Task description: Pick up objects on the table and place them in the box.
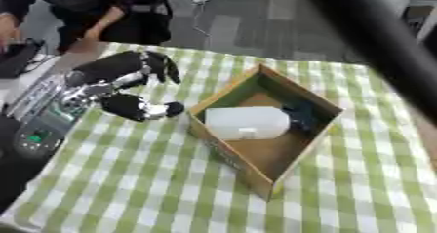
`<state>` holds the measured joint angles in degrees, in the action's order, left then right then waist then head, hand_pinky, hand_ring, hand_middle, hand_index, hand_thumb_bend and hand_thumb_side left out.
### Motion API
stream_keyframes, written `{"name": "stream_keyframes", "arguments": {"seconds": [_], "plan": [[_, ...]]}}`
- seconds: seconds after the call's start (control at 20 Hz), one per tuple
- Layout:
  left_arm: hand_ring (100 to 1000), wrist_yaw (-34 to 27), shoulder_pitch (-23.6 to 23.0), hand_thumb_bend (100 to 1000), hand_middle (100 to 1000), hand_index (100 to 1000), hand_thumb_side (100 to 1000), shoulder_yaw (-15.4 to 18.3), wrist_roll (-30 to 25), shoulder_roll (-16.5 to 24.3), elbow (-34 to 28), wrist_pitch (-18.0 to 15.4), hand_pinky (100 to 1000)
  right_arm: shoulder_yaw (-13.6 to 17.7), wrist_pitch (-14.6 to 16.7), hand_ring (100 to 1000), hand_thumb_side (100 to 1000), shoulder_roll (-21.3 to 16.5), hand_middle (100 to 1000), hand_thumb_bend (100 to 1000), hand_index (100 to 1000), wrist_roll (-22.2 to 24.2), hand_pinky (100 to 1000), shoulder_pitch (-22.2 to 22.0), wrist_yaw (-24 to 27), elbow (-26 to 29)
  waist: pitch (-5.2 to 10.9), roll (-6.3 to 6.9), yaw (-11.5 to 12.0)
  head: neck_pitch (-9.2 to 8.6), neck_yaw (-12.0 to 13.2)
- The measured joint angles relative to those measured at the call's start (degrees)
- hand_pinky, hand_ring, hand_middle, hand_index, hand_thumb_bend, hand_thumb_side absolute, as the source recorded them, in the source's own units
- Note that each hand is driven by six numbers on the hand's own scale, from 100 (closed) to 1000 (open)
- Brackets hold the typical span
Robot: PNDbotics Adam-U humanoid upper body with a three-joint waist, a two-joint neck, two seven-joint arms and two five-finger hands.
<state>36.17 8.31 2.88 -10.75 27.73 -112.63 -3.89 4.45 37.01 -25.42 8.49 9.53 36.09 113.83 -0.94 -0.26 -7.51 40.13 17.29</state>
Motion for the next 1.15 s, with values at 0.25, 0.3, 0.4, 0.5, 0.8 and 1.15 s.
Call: {"name": "stream_keyframes", "arguments": {"seconds": [0.25,0.3,0.4,0.5,0.8,1.15], "plan": [[613,-0.58,0.78,394,707,740,930,0.51,9.76,-3.39,-0.85,-1.25,410,-0.21,0.66,574,994,0.18,561,328,845,0.0,428,-1.49,-1.93,0.0,-0.1,-0.43,0.96,-2.4,-1.0],[615,-0.7,0.79,393,712,745,932,0.24,10.88,-3.55,-0.86,-1.4,417,-0.27,0.77,573,997,0.17,561,330,845,0.09,428,-1.52,-2.23,0.0,-0.16,-0.43,0.96,-2.8,-1.14],[616,-0.79,0.76,399,714,748,928,-0.23,12.59,-3.66,-0.86,-1.34,417,-0.57,0.89,574,999,0.17,561,333,845,0.21,429,-1.52,-2.64,0.0,-0.22,-0.43,0.96,-3.68,-1.2],[617,-0.79,0.61,400,716,751,928,-0.58,14.23,-3.67,-0.86,-1.02,417,-0.67,0.96,574,998,0.17,561,335,845,0.28,429,-1.5,-2.88,0.0,-0.25,-0.41,0.92,-4.26,-1.42],[618,-0.76,-0.31,421,716,748,895,-1.2,17.28,-3.67,-0.87,-0.14,419,-0.89,0.98,575,994,0.17,563,339,843,0.3,431,-1.12,-2.86,0.0,-0.39,-0.23,0.29,-5.6,-1.76],[617,0.6,-0.69,406,716,744,906,-1.2,17.97,-3.67,-0.87,0.67,421,-0.88,1.33,657,985,0.17,648,333,788,0.22,513,-0.4,-1.47,0.0,-0.13,0.1,-0.18,-7.51,-2.72]]}}
